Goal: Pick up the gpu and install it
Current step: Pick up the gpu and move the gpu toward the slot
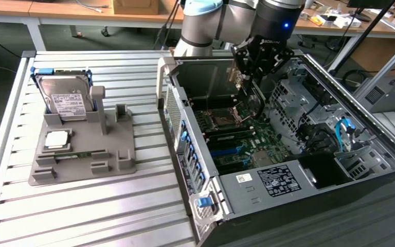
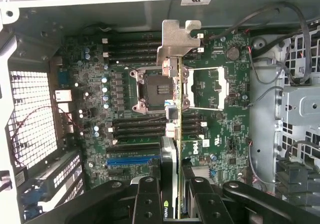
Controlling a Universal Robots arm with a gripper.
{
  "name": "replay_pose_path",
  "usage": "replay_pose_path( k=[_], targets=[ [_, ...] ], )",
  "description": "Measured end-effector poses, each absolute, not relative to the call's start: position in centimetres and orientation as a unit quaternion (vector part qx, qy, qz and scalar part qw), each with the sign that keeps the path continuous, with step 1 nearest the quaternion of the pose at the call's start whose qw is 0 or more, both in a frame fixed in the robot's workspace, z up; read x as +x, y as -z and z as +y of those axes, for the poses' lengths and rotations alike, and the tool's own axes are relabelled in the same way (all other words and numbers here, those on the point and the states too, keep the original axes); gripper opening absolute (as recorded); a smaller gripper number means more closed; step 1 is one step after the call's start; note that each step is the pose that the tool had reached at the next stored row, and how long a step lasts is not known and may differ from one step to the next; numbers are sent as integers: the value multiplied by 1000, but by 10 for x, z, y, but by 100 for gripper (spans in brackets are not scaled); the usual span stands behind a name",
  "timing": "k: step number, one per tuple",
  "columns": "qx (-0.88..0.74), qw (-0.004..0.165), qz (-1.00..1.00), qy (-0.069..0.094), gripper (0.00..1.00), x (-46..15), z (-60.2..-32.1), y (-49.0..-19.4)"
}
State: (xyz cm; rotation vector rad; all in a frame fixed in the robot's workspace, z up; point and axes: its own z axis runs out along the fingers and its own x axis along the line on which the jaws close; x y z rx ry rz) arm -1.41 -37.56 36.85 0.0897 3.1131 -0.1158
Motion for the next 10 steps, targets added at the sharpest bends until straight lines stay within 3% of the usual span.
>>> replay_pose_path(
  k=[10],
  targets=[
    [29, 12, 999, 37, 27, -11, -376, -365]
  ],
)
